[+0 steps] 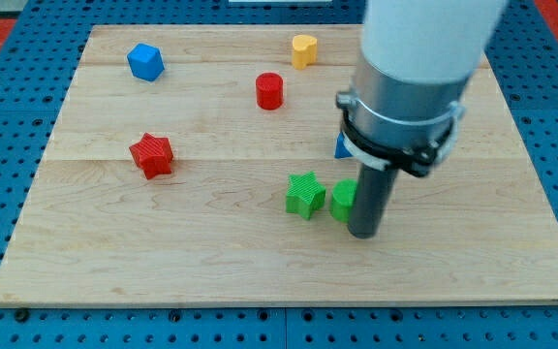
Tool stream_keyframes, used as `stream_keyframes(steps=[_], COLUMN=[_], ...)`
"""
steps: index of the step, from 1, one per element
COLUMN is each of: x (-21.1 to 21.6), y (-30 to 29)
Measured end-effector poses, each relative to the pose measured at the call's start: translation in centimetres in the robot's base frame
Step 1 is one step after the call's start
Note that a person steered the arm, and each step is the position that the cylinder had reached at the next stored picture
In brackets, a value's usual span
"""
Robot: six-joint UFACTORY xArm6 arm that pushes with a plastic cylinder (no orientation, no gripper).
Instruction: Drag the green star parallel to the green circle
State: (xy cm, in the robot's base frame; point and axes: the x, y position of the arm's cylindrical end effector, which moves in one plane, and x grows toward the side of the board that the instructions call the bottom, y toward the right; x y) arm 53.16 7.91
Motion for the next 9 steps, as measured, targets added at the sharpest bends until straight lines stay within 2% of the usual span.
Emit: stream_keyframes(steps=[1,2,3,4,5,6,7,8,9], x=[-4.5,-2.7,1.0,1.9,0.9,2.0,0.4,-0.8,-1.0], y=[0.1,6.0,2.8,-13.6,-13.8,-3.0,0.3,-9.4,-12.8])
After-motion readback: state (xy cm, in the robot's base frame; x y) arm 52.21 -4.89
